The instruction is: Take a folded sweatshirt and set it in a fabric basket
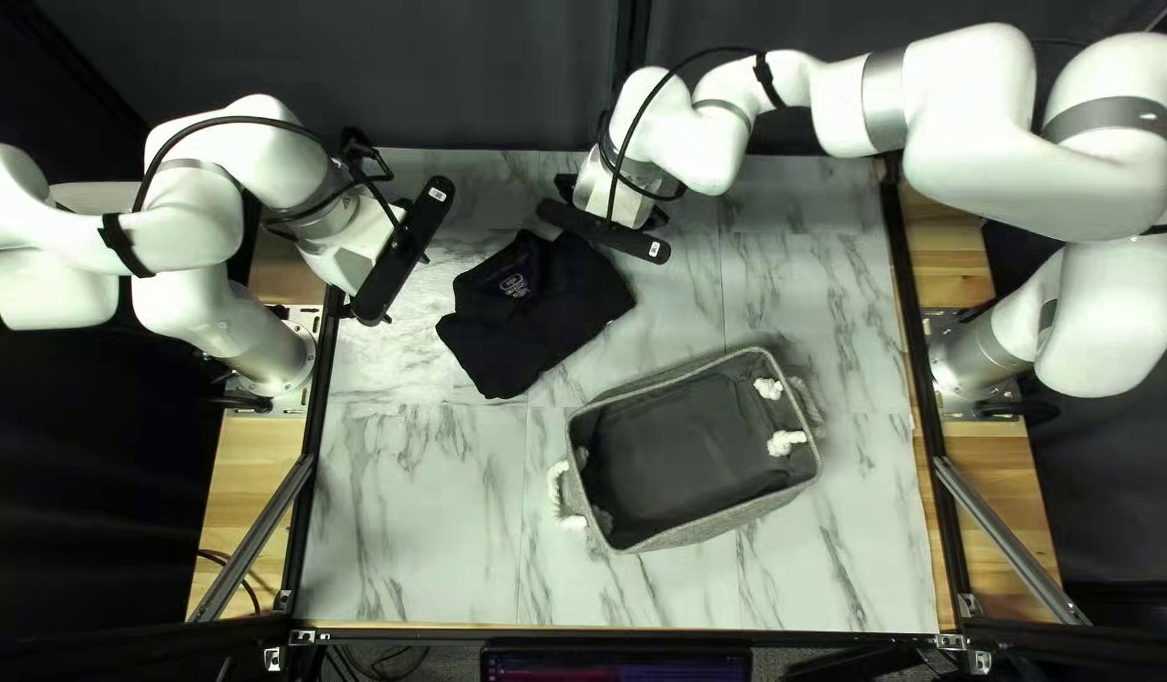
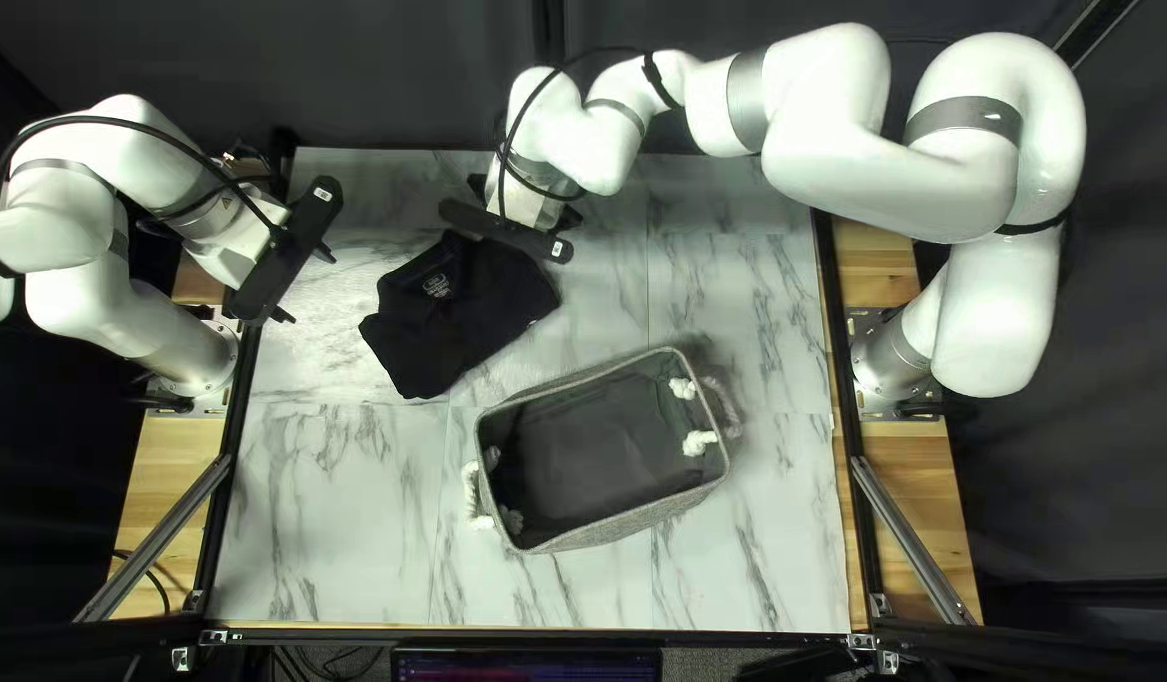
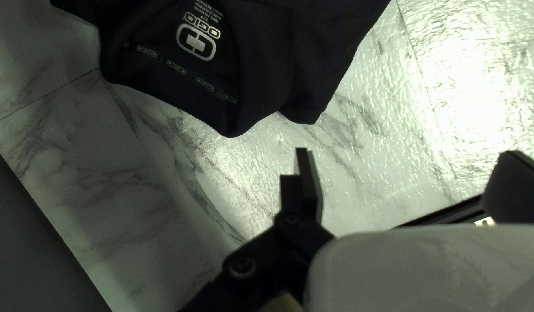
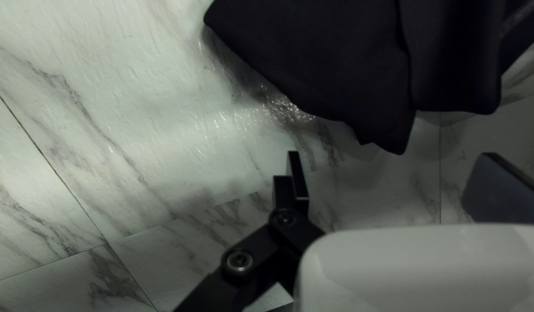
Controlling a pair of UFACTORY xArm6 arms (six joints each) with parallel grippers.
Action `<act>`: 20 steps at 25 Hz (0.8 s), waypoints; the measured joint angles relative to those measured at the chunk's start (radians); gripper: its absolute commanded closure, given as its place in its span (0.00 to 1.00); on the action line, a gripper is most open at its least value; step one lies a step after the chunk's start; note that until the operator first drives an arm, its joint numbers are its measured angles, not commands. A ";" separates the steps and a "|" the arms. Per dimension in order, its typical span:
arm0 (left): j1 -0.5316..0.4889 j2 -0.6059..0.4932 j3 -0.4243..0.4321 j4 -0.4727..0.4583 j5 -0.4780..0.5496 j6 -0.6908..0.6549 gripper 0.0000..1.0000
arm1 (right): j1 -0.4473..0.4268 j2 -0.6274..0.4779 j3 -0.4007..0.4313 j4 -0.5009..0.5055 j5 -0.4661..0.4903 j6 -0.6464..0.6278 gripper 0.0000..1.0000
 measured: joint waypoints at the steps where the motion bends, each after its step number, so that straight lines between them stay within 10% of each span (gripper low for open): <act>1: 0.000 0.000 0.000 0.000 0.000 0.000 0.00 | 0.000 0.000 0.000 0.000 0.000 0.000 0.00; 20: 0.000 0.000 0.000 0.000 0.000 0.000 0.00 | 0.027 0.152 -0.235 -0.109 0.180 0.008 0.00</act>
